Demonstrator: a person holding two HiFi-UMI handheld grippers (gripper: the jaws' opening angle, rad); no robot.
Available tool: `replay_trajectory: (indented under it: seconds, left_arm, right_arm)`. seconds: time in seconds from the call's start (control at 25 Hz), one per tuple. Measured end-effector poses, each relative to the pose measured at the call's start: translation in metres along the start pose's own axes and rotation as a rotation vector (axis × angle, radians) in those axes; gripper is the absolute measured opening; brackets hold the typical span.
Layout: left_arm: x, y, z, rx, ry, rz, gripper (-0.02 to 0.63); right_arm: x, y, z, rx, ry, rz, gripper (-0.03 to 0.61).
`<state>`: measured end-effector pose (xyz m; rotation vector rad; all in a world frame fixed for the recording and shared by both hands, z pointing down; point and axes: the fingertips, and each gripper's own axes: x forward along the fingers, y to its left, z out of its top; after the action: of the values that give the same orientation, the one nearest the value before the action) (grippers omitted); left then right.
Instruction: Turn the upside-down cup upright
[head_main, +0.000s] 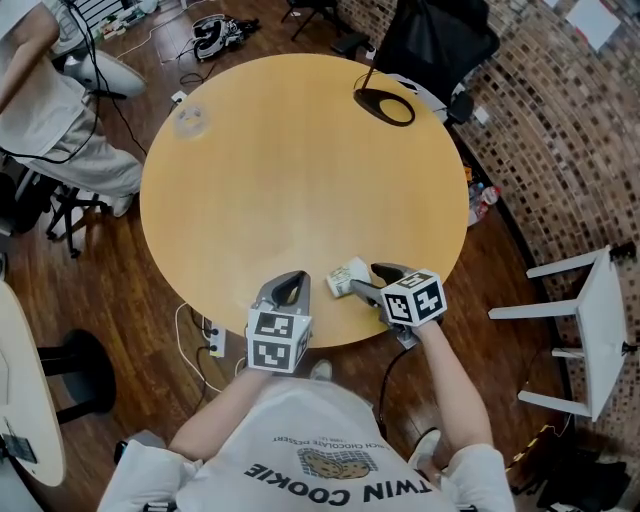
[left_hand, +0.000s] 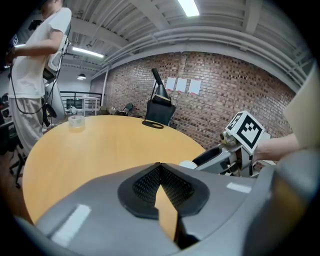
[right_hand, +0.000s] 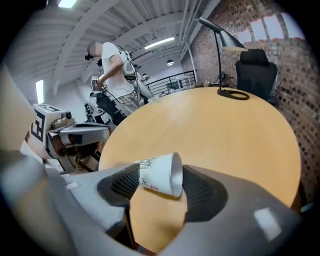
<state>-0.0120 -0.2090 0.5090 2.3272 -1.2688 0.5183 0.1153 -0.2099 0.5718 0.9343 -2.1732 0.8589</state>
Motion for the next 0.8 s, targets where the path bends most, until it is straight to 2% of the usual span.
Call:
replay_trajectory:
  seconds: [0.12, 0.24, 0.56, 0.8]
  left_arm:
    - [0.000, 0.001, 0.001, -0.001, -0.003, 0.002, 0.006]
    - [-0.001, 0.002, 0.002, -0.006, -0.004, 0.006, 0.006]
    - [-0.002, 0.001, 0.001, -0.010, -0.004, 0.005, 0.006]
    - [-0.004, 0.000, 0.001, -0.006, -0.009, 0.003, 0.006]
  right_arm:
    - [0.004, 0.000, -0.002, 0.040, -0.009, 0.058, 0.256]
    - [0.003, -0.002, -0.002, 0.044, -0.024, 0.064, 0.132]
    - [0.000, 0.013, 0.004, 0.076, -0.051, 0.147, 0.066]
    - [-0.007, 0.030, 0.011, 0.030, -0.059, 0.180, 0.021]
